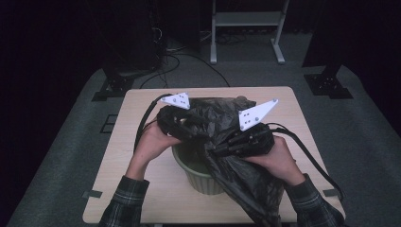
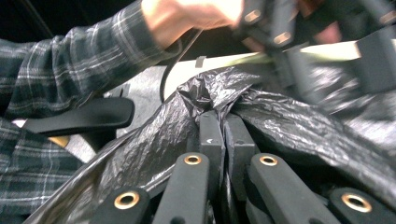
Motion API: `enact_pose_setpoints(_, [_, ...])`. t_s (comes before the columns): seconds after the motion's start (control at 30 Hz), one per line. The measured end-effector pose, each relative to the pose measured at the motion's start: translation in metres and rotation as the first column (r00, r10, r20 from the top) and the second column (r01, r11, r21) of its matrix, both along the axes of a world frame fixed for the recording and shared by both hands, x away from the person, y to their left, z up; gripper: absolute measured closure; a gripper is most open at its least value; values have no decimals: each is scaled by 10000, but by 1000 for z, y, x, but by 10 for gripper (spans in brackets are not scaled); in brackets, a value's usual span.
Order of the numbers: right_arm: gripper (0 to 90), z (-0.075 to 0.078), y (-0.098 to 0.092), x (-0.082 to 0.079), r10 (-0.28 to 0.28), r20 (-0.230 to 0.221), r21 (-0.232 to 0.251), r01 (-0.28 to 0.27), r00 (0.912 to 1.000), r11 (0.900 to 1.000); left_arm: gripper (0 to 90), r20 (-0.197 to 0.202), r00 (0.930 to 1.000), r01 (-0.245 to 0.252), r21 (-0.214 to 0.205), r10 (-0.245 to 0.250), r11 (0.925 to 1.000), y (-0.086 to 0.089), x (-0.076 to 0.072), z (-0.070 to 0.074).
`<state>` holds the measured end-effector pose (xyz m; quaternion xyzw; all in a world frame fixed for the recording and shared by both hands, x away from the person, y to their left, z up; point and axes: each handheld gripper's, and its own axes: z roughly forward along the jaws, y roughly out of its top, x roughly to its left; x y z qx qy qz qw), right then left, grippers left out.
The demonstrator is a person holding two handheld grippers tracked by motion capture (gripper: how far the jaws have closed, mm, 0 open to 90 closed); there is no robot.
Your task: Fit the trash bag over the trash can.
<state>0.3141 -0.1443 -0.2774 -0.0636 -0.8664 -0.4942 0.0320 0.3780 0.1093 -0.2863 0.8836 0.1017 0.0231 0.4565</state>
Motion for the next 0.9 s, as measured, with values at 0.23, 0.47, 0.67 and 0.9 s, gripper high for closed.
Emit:
enact_pose_setpoints(0.23, [879,6,-2,8,-519,282,310,510,9983,9982,359,-417,9952,897,330,-883,9954,-4,-22,-7])
enact_pose_setpoints(0.47, [879,2,3,22,-1133,338,132,1129,9930,9935,359,-716,9893,1304,465,-1269,9904,-7,-36,-14])
enact_pose_setpoints(0.67, [880,-1,6,31,-1369,274,29,1369,9902,9906,345,-851,9850,1562,684,-1502,9853,-15,-39,-18])
enact_pose_setpoints(0.9, [880,-5,8,32,-1504,430,-382,1521,9877,9876,229,208,9998,70,69,-71,10000,11,-34,-3])
